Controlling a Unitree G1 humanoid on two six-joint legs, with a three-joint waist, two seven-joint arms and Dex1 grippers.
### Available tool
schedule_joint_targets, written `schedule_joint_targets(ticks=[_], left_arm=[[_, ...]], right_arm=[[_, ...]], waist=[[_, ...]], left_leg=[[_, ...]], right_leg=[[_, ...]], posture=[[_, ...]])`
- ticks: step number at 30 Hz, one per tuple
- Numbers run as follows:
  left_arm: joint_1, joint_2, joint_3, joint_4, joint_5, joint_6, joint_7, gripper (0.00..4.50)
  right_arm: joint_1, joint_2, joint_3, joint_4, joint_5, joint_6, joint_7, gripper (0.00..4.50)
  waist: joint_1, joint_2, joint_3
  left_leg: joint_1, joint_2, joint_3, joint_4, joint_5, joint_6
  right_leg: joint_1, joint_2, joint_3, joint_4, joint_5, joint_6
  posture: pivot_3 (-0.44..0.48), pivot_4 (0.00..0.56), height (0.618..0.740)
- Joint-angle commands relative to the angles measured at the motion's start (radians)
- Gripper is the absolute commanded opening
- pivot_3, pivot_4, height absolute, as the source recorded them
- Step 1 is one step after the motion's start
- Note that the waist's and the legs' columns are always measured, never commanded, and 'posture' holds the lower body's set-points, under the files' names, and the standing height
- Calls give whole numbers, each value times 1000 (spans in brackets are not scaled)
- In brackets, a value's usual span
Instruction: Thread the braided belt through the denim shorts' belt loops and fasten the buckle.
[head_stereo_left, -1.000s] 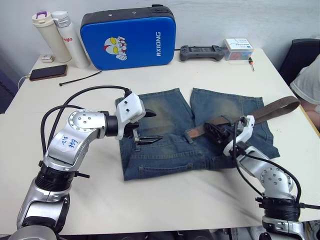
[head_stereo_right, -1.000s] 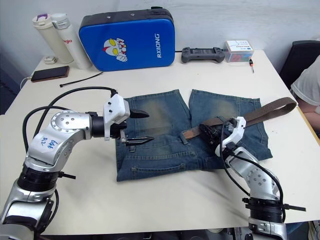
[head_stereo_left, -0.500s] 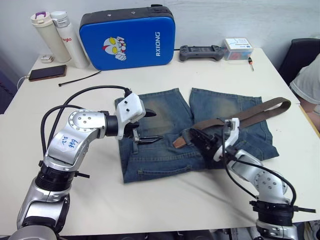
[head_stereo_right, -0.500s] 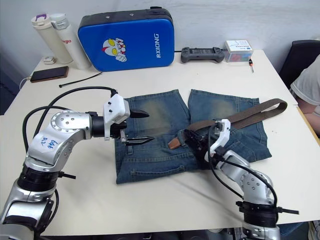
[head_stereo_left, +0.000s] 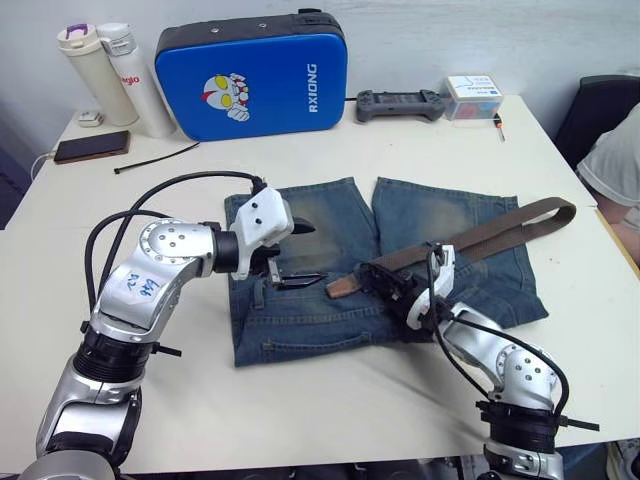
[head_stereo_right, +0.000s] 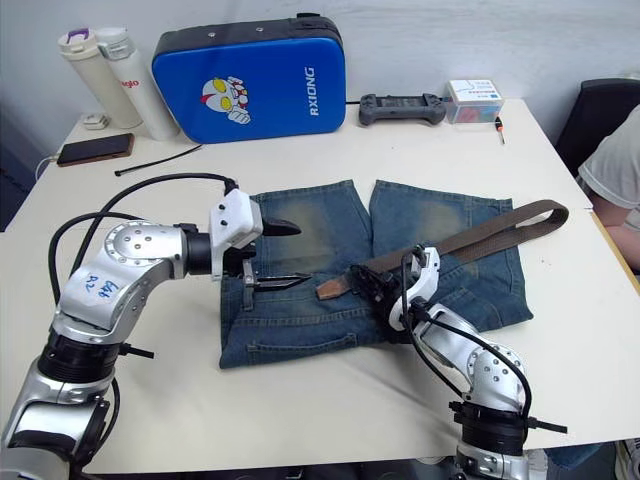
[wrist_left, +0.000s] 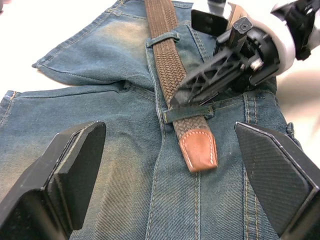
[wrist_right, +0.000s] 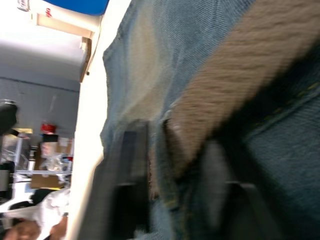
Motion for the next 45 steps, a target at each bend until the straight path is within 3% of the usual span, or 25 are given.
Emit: schedule_joint_targets(ticks=[1,2,12,15,22,29,33,39,45], left_arm=[[-17,-1,1,-5,5,-23,0,4500],[-17,-1,1,-5,5,-23,1,4500],[-27,-9,-7,7,16,-38,1,4500],[-32,-6,-3,12,16,-41,1,4500],[-24,9,3,7,15,-38,1,4500],[-22,12,-5,3,18,-38,-1,4500],[-19,11,-9,5,21,-42,-1,4500],[-19,0,-17,11,25,-49,0,4500],[-23,-10,-24,31,28,-67,-6,4500]], right_arm=[[-7,-28,-77,13,108,-58,-101,3629],[-15,-37,-93,16,147,-76,-122,4098],[-34,-87,-109,86,164,-163,-162,4098],[-34,-62,-113,84,178,-198,-170,3288],[-15,5,-11,31,215,-184,-181,51],[-39,40,141,-1,193,-141,-240,51],[-36,29,167,-5,212,-128,-252,51],[-39,-75,161,-35,303,-90,-272,51],[-29,-345,112,-104,452,-8,-192,2510]], waist=[[2,0,0],[3,0,0],[2,0,0],[4,0,0],[-2,0,0],[-22,0,0],[-21,0,0],[-18,0,0],[-16,0,0]], left_leg=[[0,0,0,0,0,0],[0,0,0,0,0,0],[0,0,1,0,0,1],[0,0,1,0,0,1],[0,0,1,0,0,1],[0,0,1,-1,0,1],[0,0,1,-2,1,0],[-1,0,1,-1,1,1],[-2,0,2,-1,0,2]], right_leg=[[0,0,0,0,0,0],[0,0,0,0,0,0],[0,0,1,0,0,0],[0,0,1,0,0,0],[0,0,1,0,0,0],[-1,0,1,0,0,0],[-2,0,1,0,0,0],[-2,0,1,0,0,0],[-2,0,1,-1,0,0]], posture=[[0,150,740],[0,150,740],[0,150,740],[0,150,740],[0,150,740],[0,150,740],[0,150,740],[0,150,740],[0,150,740]])
